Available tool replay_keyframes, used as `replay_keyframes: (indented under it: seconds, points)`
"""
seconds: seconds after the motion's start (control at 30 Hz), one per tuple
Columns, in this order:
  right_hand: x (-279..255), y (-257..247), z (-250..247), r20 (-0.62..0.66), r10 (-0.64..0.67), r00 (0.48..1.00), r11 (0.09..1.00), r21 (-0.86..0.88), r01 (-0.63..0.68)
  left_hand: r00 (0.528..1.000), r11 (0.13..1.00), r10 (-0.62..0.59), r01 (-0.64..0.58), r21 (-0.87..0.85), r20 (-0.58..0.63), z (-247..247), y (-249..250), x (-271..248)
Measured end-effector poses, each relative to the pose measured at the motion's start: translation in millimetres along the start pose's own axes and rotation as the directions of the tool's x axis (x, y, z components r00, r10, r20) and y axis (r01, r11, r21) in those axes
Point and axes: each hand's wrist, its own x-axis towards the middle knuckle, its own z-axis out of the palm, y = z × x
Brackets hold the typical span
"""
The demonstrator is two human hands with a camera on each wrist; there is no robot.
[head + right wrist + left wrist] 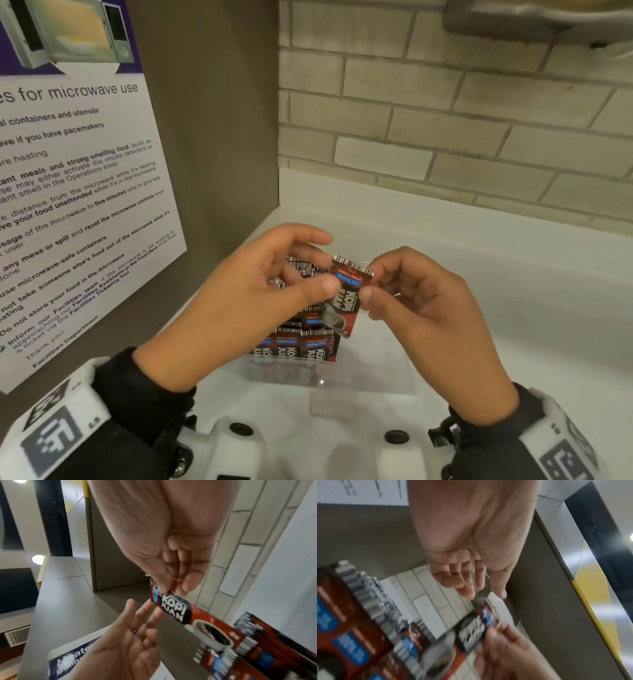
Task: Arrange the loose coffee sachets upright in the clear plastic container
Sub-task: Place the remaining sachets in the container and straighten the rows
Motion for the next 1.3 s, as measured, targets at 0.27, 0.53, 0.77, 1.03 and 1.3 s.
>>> replay_keyframes:
  seconds: [0.27, 0.53, 0.77, 1.03, 1.3]
  points:
    - [-10.0, 26.9, 10.2, 0.043, 0.109, 0.993, 0.994, -0.036, -0.108, 0.984, 0.988, 0.004, -0.032, -0.153, -0.179, -27.3, -3.9, 0.5]
    - [-10.2, 43.4, 11.9, 0.131, 0.234, 0.963, 0.961, -0.179, -0.209, 0.987, 0.992, 0.011, 0.01, 0.126, -0.163, -30.6, -22.2, -11.2]
    - [-12.5, 43.2, 14.8, 0.092, 0.218, 0.972, 0.95, -0.247, -0.19, 1.0, 0.817, 0.019, -0.006, 0.577, -0.015, -36.2, -40.4, -16.6]
    - [-12.8, 43.8, 20.5, 0.093, 0.149, 0.985, 0.935, -0.337, -0.109, 0.997, 0.698, 0.062, -0.07, 0.713, 0.037, -24.9, -42.0, -10.4]
    - [-15.9, 48.1, 21.6, 0.047, 0.106, 0.993, 0.957, -0.275, -0.089, 0.991, 0.647, 0.121, -0.119, 0.753, 0.053, -26.0, -44.8, -4.2]
